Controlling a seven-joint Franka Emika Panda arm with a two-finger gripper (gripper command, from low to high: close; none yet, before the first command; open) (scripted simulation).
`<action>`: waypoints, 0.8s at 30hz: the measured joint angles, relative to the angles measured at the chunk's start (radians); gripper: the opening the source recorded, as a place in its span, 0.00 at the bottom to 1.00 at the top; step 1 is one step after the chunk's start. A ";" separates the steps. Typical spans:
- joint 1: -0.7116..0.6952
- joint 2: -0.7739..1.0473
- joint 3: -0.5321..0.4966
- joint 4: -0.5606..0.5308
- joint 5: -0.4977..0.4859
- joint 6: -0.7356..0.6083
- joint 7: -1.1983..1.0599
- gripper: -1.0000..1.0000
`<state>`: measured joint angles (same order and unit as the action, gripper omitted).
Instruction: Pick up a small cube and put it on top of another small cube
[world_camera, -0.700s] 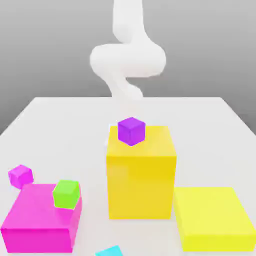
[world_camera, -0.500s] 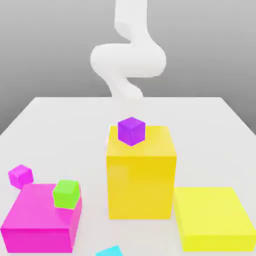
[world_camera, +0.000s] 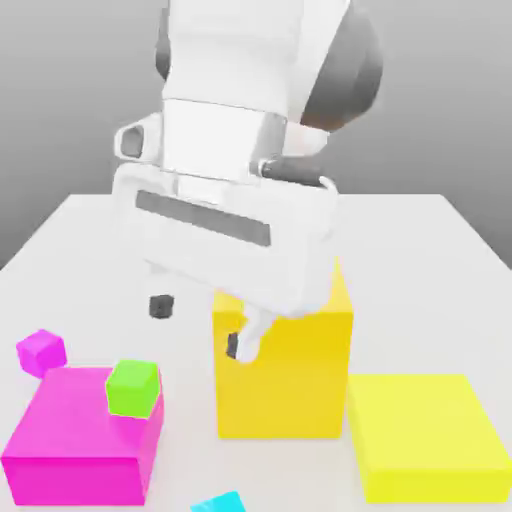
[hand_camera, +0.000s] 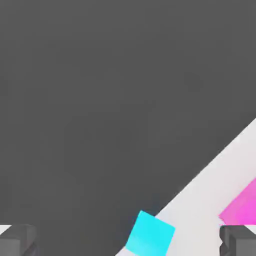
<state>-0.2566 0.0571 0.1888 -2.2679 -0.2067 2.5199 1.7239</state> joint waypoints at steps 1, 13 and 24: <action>0.004 0.035 -0.005 0.001 0.000 0.011 0.033 0.50; 0.043 0.447 -0.058 0.035 0.049 0.211 0.276 0.50; 0.030 0.373 -0.041 0.019 0.073 0.154 0.261 0.00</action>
<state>-0.2262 0.4299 0.1479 -2.2490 -0.1337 2.6740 1.9847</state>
